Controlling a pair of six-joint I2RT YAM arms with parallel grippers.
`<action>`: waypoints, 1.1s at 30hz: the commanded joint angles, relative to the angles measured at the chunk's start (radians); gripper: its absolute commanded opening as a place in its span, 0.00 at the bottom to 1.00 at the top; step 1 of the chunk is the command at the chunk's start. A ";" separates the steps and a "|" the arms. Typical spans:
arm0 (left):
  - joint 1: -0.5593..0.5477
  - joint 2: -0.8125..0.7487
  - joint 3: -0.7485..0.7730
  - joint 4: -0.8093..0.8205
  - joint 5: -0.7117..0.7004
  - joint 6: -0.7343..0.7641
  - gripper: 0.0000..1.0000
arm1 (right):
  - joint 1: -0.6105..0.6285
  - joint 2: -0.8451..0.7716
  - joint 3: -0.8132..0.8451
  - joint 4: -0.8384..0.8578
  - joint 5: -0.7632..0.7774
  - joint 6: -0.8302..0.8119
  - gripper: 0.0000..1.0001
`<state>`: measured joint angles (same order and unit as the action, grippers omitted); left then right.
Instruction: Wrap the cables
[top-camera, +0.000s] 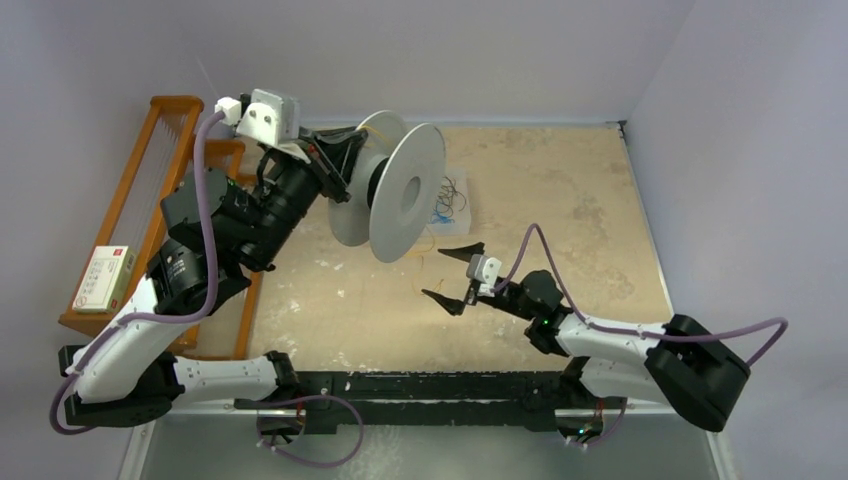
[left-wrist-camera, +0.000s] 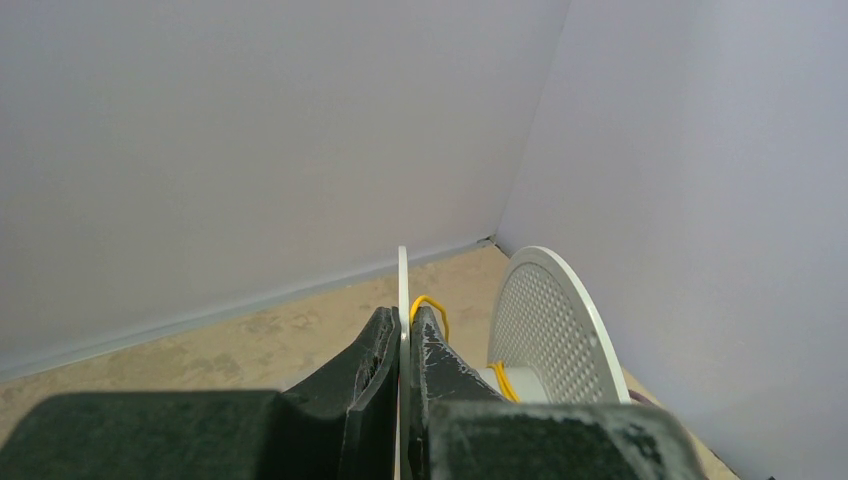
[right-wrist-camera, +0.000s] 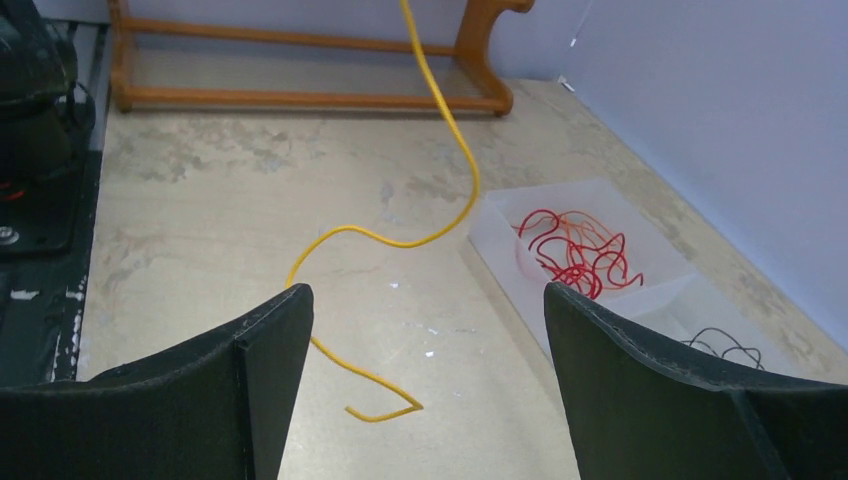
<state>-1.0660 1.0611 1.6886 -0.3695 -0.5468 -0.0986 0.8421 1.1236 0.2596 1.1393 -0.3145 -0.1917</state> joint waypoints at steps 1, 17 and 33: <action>0.004 -0.006 0.050 0.064 0.068 -0.053 0.00 | -0.021 0.041 0.013 0.119 -0.143 -0.052 0.85; 0.004 0.011 0.076 0.046 0.113 -0.070 0.00 | -0.037 0.206 0.035 0.246 -0.135 -0.035 0.79; 0.004 0.010 0.071 0.048 0.132 -0.080 0.00 | -0.044 0.171 0.001 0.235 -0.088 -0.045 0.65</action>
<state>-1.0660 1.0855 1.7111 -0.4145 -0.4381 -0.1474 0.8028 1.2972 0.2592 1.3361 -0.4061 -0.2260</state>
